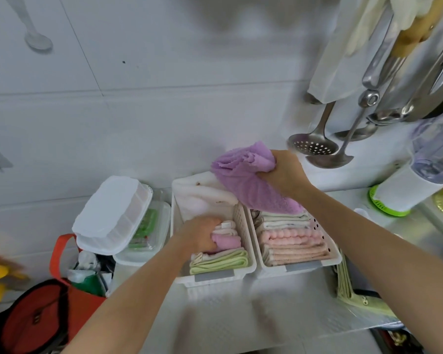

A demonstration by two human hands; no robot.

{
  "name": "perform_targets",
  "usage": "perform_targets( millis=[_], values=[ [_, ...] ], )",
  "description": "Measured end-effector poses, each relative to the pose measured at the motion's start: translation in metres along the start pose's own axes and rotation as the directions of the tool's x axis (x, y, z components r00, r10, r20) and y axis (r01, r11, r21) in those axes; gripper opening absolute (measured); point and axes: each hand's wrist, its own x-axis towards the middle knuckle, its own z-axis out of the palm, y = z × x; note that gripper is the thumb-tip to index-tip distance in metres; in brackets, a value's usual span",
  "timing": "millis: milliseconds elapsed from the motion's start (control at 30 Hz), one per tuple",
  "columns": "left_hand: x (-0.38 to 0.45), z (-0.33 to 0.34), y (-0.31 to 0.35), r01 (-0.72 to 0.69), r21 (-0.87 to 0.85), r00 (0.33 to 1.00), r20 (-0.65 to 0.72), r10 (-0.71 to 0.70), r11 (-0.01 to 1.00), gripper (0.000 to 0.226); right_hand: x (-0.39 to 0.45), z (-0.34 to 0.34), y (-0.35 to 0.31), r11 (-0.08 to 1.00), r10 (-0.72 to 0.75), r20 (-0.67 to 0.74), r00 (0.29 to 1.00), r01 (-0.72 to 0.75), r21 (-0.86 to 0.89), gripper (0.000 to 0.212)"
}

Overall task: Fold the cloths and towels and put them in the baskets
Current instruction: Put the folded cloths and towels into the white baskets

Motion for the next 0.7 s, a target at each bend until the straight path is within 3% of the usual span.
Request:
perform_targets(
  millis=[167, 200, 300, 400, 567, 700],
  values=[
    [-0.009, -0.028, 0.013, 0.009, 0.035, 0.998, 0.063, -0.011, 0.999, 0.031, 0.001, 0.002, 0.007, 1.000, 0.003, -0.040, 0.999, -0.003, 0.013, 0.009],
    [-0.015, -0.027, 0.017, 0.000, 0.034, 0.991, 0.136, -0.005, 0.999, 0.043, 0.001, 0.001, 0.007, 1.000, 0.006, -0.077, 0.997, -0.004, 0.030, 0.010],
    [-0.035, -0.012, 0.027, 0.048, 0.039, 0.945, 0.322, -0.058, 0.998, 0.108, 0.001, 0.000, 0.001, 0.997, -0.019, -0.174, 0.985, 0.032, 0.072, 0.011],
    [-0.045, -0.001, 0.026, -0.018, 0.196, 0.955, 0.293, -0.041, 0.980, 0.138, -0.002, 0.007, -0.014, 0.989, -0.072, -0.206, 0.976, 0.096, 0.109, 0.017],
    [-0.052, 0.025, 0.024, -0.078, 0.354, 0.996, 0.060, 0.060, 0.932, 0.106, -0.019, 0.036, -0.043, 0.971, -0.219, -0.202, 0.955, 0.234, 0.051, 0.005],
    [-0.062, 0.033, 0.025, -0.066, 0.384, 0.995, -0.049, 0.091, 0.921, 0.095, -0.036, 0.080, -0.034, 0.875, -0.447, 0.050, 0.893, 0.448, -0.181, 0.039]
  ],
)
